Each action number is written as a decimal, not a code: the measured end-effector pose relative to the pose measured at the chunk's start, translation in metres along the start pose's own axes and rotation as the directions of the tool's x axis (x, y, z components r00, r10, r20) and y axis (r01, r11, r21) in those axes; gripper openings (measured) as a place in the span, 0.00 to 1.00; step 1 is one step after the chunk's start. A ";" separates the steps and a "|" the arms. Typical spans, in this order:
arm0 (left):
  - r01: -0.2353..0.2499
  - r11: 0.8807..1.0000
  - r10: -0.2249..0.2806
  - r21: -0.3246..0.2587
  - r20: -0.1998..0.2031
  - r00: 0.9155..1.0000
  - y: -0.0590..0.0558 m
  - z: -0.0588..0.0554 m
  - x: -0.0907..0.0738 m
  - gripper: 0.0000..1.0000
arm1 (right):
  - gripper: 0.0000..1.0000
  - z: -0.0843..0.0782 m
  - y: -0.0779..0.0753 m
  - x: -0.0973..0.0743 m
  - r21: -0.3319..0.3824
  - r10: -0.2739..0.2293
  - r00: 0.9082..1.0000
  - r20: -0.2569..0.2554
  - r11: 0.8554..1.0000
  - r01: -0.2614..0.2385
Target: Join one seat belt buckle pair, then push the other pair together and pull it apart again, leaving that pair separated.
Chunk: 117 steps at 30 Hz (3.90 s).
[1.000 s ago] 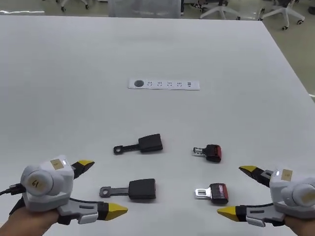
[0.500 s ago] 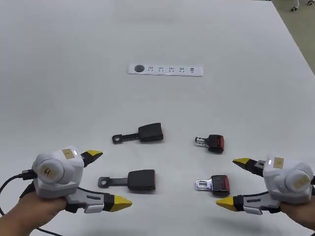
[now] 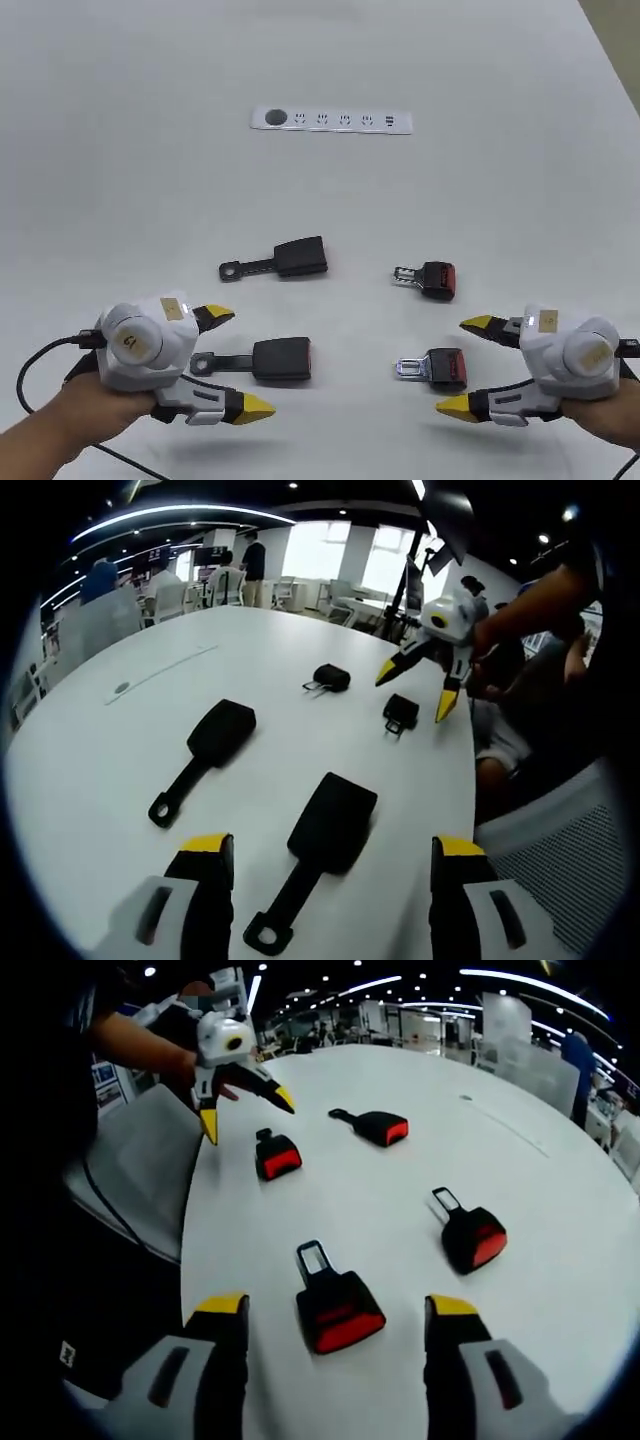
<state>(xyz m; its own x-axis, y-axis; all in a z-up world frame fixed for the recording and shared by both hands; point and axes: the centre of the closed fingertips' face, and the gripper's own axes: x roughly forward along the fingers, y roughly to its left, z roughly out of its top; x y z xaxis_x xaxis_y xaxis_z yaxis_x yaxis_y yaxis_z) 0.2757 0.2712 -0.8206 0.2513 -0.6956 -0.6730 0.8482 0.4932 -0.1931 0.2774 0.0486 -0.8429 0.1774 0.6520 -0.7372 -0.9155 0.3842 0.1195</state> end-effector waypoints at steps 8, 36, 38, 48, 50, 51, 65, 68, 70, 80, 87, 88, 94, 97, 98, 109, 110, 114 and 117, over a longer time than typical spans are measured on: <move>0.055 0.996 -0.051 0.072 -0.056 0.997 -0.001 -0.008 0.019 0.73 | 0.67 -0.007 -0.001 0.006 -0.030 0.040 0.998 -0.047 0.999 -0.041; 0.160 0.911 -0.106 0.379 -0.159 0.981 0.000 -0.017 0.041 0.33 | 0.37 -0.016 -0.001 0.014 -0.173 0.082 0.983 -0.163 0.979 -0.111; 0.177 0.903 -0.115 0.393 -0.176 0.978 0.000 -0.018 0.041 0.33 | 0.36 -0.016 -0.002 0.014 -0.184 0.079 0.981 -0.176 0.976 -0.112; 0.211 0.886 -0.125 0.413 -0.226 0.966 0.002 -0.020 0.039 0.33 | 0.34 -0.017 0.001 0.014 -0.191 0.071 0.966 -0.247 0.974 -0.121; 0.205 0.892 -0.121 0.404 -0.223 0.967 0.002 -0.020 0.039 0.33 | 0.34 -0.016 0.001 0.014 -0.194 0.068 0.965 -0.252 0.974 -0.120; 0.203 0.895 -0.121 0.397 -0.222 0.968 0.002 -0.020 0.039 0.32 | 0.34 -0.016 0.001 0.014 -0.191 0.067 0.965 -0.254 0.974 -0.118; 0.216 0.895 -0.121 0.389 -0.254 0.960 0.004 -0.020 0.038 0.32 | 0.32 -0.003 0.007 0.027 -0.193 0.059 0.965 -0.254 0.975 -0.111; 0.220 0.888 -0.119 0.403 -0.263 0.958 0.004 -0.020 0.038 0.32 | 0.32 0.001 0.010 0.031 -0.197 0.064 0.966 -0.250 0.974 -0.115; 0.219 0.891 -0.119 0.398 -0.261 0.958 0.004 -0.020 0.038 0.32 | 0.32 0.005 0.012 0.034 -0.206 0.066 0.967 -0.247 0.971 -0.119; 0.219 0.883 -0.114 0.414 -0.262 0.958 0.003 -0.020 0.038 0.32 | 0.32 0.021 0.019 0.049 -0.218 0.086 0.969 -0.230 0.966 -0.137; 0.218 0.884 -0.111 0.414 -0.266 0.958 0.002 -0.020 0.038 0.32 | 0.32 0.034 0.028 0.061 -0.227 0.102 0.972 -0.214 0.962 -0.151; 0.218 0.884 -0.111 0.414 -0.266 0.957 0.002 -0.020 0.038 0.32 | 0.32 0.036 0.029 0.063 -0.226 0.104 0.972 -0.208 0.962 -0.152; 0.218 0.882 -0.109 0.418 -0.271 0.957 0.002 -0.020 0.038 0.32 | 0.32 0.046 0.035 0.073 -0.222 0.122 0.974 -0.190 0.961 -0.164; 0.219 0.882 -0.109 0.417 -0.272 0.956 0.002 -0.019 0.038 0.32 | 0.32 0.052 0.038 0.078 -0.216 0.126 0.976 -0.179 0.963 -0.164; 0.219 0.882 -0.109 0.417 -0.273 0.956 0.002 -0.019 0.038 0.32 | 0.32 0.053 0.039 0.079 -0.205 0.129 0.976 -0.174 0.965 -0.164; 0.226 0.877 -0.108 0.425 -0.284 0.953 0.002 -0.020 0.038 0.32 | 0.32 0.060 0.041 0.087 -0.224 0.115 0.972 -0.203 0.961 -0.160; 0.227 0.875 -0.108 0.427 -0.285 0.952 0.002 -0.020 0.039 0.32 | 0.32 0.060 0.041 0.087 -0.235 0.113 0.971 -0.210 0.958 -0.162; 0.228 0.875 -0.106 0.428 -0.289 0.951 0.001 -0.019 0.039 0.32 | 0.32 0.061 0.041 0.087 -0.234 0.116 0.971 -0.210 0.958 -0.165; 0.228 0.875 -0.105 0.428 -0.291 0.951 0.001 -0.019 0.039 0.32 | 0.32 0.069 0.045 0.090 -0.235 0.119 0.974 -0.192 0.958 -0.163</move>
<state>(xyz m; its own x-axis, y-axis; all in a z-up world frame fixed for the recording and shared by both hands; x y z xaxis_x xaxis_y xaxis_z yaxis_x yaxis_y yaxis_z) 0.2776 0.2551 -0.8607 0.0140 -0.5614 -0.8275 0.9987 0.0492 -0.0165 0.2766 0.1697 -0.8575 -0.0055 0.5550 -0.8318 -0.9910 0.1083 0.0788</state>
